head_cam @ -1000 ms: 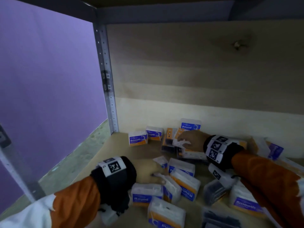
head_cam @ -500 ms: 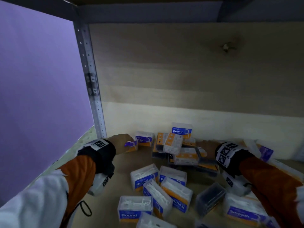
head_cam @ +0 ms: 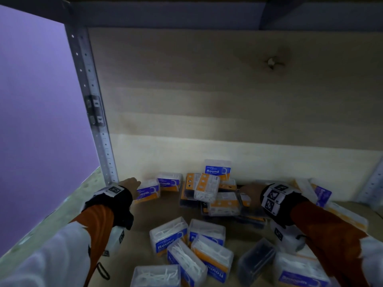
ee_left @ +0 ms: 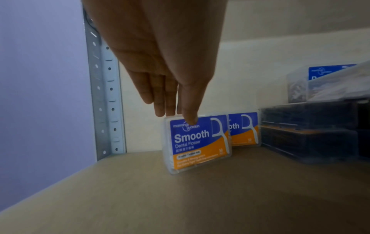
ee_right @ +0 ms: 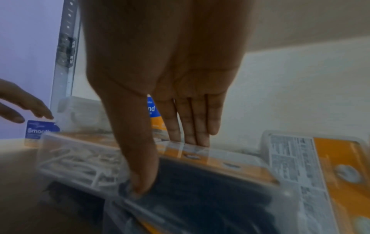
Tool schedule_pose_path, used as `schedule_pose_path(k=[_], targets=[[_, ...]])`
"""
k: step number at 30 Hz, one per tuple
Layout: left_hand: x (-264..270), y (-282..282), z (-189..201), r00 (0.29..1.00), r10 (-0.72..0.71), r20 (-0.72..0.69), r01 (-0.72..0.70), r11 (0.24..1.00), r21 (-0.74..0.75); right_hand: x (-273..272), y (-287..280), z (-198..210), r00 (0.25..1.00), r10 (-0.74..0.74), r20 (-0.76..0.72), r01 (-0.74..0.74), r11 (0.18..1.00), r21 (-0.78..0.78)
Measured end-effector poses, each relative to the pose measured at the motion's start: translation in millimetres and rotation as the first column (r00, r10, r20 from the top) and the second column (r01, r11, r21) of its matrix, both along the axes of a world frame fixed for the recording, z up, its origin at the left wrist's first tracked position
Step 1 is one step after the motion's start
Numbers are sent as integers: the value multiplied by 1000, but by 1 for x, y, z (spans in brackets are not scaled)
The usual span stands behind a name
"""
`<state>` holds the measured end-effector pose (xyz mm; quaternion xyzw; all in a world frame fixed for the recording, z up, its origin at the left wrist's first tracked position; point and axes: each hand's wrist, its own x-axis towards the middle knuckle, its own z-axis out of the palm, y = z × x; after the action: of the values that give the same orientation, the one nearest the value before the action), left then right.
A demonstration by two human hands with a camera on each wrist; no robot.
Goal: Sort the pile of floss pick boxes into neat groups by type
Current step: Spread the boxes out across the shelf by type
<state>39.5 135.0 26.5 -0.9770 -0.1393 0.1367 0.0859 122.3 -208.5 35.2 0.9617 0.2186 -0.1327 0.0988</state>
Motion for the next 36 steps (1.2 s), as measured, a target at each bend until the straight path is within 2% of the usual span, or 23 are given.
schedule_pose_path(k=[3,5,10,18,21,23,26,32,36], targets=[[4,1,-1,1000,-11,27,10,999,35,3,4,8,989,-34,-140,24,997,-72],[5,1,-1,998,-12,59,10,999,42,7,4,13,975,-46,-219,32,997,-67],[10,-1,-3,993,36,112,-38,999,9,10,-5,25,955,-46,-292,22,996,-88],[16,-2,-6,993,58,103,-60,998,11,17,-23,26,997,-49,-61,54,996,74],[15,0,-6,993,50,108,-50,999,-10,16,-28,23,994,-60,-89,64,997,40],[14,2,-5,993,45,106,-42,998,-39,15,-29,20,991,-64,-116,59,997,-44],[8,5,-4,990,52,128,-43,997,-71,12,-30,20,997,-24,-73,13,989,-147],[-5,12,0,988,71,134,-63,996,-63,5,-35,22,998,47,-39,-48,998,-28],[-15,15,8,986,82,145,-76,996,-52,-6,-35,20,987,160,-15,-160,986,40]])
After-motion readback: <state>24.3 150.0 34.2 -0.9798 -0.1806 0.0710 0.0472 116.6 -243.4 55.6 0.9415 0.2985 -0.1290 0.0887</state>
